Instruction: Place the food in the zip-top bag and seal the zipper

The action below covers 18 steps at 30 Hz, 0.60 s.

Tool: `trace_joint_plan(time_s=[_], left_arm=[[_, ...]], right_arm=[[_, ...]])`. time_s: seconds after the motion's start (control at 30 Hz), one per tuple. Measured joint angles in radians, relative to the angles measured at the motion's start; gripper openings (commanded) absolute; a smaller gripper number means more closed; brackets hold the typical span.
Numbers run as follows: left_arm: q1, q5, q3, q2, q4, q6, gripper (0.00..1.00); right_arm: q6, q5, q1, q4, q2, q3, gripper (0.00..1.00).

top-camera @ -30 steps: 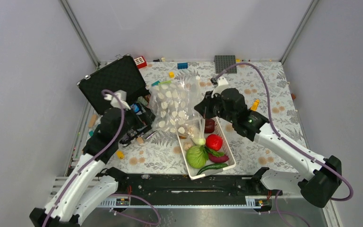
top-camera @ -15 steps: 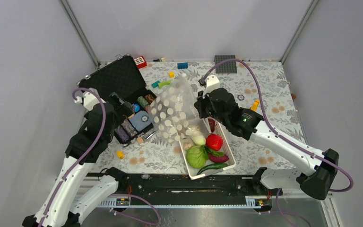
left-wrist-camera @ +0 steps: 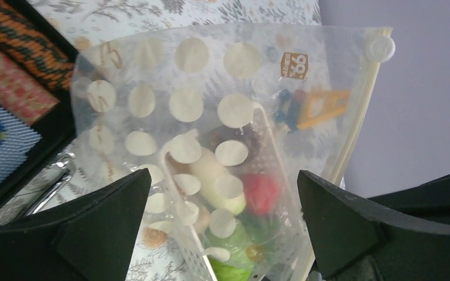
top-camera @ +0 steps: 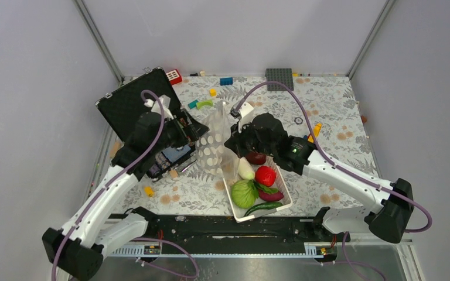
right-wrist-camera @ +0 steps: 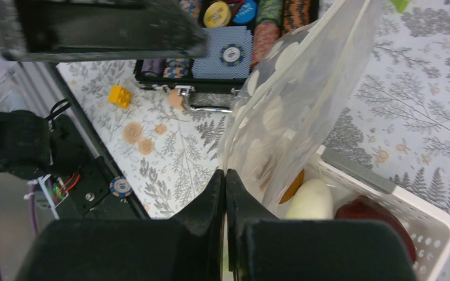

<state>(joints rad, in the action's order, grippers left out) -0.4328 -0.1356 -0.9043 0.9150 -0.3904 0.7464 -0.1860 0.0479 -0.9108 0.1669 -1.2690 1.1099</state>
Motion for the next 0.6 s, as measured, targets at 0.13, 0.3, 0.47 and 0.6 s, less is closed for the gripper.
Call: trace_joint_plan(time_s=[0.13,0.3,0.47,0.6], left_arm=[[-0.027,-0.054,-0.006,0.076,0.052,0.011,0.99],[-0.087,-0.065,-0.028,0.12,0.072,0.01,0.99],[-0.14,-0.06,-0.042,0.122,0.079,-0.005,0.99],[-0.151,-0.039,-0.042,0.122,0.079,-0.017,0.92]], right_arm=[[0.019,0.057,-0.007,-0.011,-0.012,-0.003,0.0],[0.032,0.085,-0.012,-0.015,-0.041,-0.003,0.0],[0.036,0.098,-0.013,-0.015,-0.063,-0.003,0.0],[0.036,0.104,-0.013,-0.015,-0.064,-0.003,0.0]])
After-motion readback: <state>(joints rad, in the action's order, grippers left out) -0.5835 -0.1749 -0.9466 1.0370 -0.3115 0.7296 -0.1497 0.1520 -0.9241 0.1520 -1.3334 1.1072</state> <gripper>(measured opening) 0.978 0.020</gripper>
